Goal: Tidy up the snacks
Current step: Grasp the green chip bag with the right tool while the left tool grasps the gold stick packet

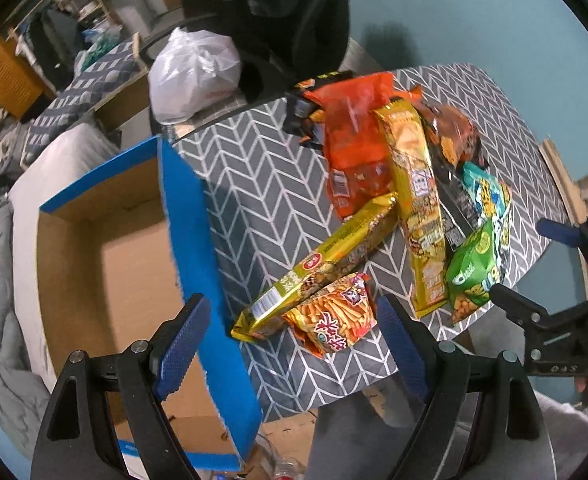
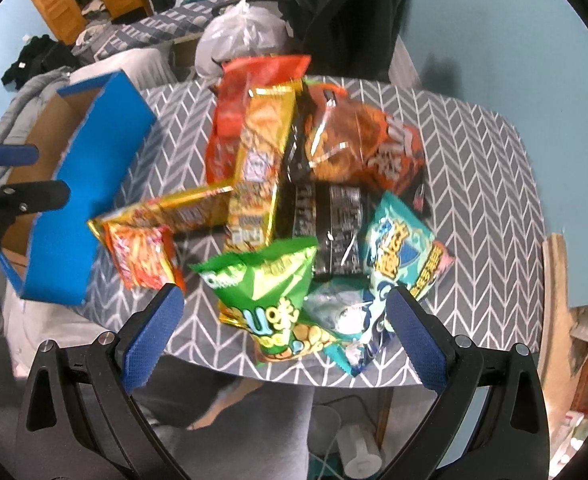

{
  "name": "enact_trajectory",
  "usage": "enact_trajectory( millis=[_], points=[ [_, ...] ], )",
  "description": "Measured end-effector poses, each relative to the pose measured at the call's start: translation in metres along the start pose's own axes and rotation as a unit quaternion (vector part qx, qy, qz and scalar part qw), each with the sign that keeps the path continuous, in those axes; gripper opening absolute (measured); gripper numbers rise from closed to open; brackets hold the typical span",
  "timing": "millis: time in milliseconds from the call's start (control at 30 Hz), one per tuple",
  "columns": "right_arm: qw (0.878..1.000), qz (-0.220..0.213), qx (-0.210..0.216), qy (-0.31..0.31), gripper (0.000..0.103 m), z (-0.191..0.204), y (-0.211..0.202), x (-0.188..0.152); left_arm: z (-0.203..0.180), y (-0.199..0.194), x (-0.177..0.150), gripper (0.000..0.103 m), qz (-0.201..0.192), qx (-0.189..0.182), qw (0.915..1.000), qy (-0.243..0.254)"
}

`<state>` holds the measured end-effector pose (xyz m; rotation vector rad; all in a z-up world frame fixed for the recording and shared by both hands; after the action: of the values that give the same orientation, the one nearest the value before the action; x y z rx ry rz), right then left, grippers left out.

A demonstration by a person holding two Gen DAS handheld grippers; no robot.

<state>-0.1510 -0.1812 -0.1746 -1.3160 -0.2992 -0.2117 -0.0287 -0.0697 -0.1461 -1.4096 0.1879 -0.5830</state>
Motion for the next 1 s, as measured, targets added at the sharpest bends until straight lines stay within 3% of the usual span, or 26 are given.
enact_trajectory(
  millis=[500, 700, 833, 900, 1000],
  points=[
    [0.999, 0.024, -0.009, -0.028, 0.094, -0.007, 0.059, -0.024, -0.029, 0.043, 0.006, 0.086, 0.024, 0.003, 0.9984, 0.051],
    [0.999, 0.033, -0.009, -0.033, 0.075, -0.008, 0.078, -0.022, -0.038, 0.057, 0.015, 0.086, 0.029, 0.008, 0.9969, 0.073],
    [0.999, 0.041, 0.017, -0.023, 0.043, -0.009, 0.086, -0.017, -0.043, 0.067, 0.025, 0.086, 0.035, -0.004, 0.9962, 0.079],
    [0.999, 0.04, 0.027, -0.016, 0.033, -0.009, 0.084, -0.015, -0.047, 0.074, 0.029, 0.086, 0.04, -0.008, 0.9954, 0.087],
    [0.999, 0.034, 0.033, -0.002, 0.031, -0.015, 0.077, -0.012, -0.051, 0.084, 0.034, 0.086, 0.049, -0.007, 0.9933, 0.105]
  ],
)
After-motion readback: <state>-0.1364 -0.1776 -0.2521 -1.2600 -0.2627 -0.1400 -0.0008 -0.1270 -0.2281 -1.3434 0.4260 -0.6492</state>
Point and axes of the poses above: each gripper's, at about its wrist camera, not at the fingertips, and y roughly the way its jaws point, z to its left, x to its top, the point moved 1 cm from there along y, roughly the way its jaws point, and after that the axes turned 7 degrees about x, right-handed, at the moved point
